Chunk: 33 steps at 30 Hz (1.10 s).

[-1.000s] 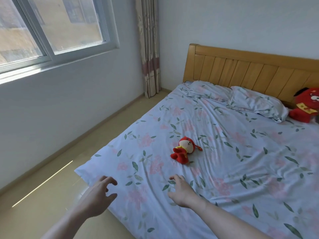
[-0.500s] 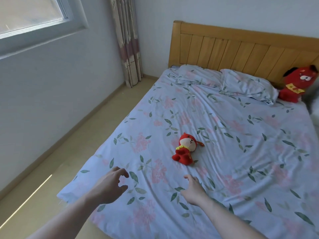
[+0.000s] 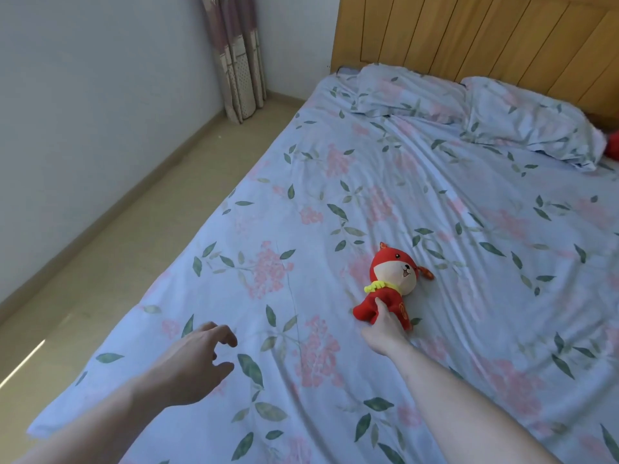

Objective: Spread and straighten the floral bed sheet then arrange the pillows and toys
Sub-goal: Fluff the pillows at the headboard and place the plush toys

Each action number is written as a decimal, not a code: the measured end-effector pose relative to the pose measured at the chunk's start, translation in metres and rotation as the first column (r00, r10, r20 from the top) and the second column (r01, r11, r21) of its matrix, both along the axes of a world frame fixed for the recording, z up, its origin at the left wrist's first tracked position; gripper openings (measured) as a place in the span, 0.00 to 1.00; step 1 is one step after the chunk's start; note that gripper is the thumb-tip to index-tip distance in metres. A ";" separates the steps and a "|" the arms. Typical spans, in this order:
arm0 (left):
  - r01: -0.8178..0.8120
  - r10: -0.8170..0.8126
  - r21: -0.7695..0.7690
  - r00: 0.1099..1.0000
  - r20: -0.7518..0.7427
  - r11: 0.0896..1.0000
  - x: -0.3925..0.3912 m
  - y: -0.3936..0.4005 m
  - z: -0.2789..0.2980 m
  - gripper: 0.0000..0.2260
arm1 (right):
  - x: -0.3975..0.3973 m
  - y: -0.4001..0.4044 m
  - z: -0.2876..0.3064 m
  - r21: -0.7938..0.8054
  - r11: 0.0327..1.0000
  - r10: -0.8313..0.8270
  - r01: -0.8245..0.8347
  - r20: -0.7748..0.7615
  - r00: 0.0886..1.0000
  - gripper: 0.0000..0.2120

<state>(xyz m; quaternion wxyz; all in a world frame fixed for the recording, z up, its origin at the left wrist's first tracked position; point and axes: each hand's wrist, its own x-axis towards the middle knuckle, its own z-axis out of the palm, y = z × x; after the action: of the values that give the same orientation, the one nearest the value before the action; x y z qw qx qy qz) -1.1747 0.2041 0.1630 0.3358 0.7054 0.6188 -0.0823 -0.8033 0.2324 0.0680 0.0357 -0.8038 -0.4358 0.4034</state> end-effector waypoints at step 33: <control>-0.570 0.609 -0.215 0.727 0.319 0.793 -0.246 -0.076 0.152 0.10 | -0.354 -0.094 0.202 0.267 0.946 -0.011 0.186 -0.547 0.837 0.03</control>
<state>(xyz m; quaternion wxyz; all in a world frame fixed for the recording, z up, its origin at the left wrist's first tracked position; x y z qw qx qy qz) -1.4202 0.1277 0.3146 0.4910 0.4563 0.7302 0.1322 -1.1574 0.1382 0.2702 0.3030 -0.6638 -0.4232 0.5371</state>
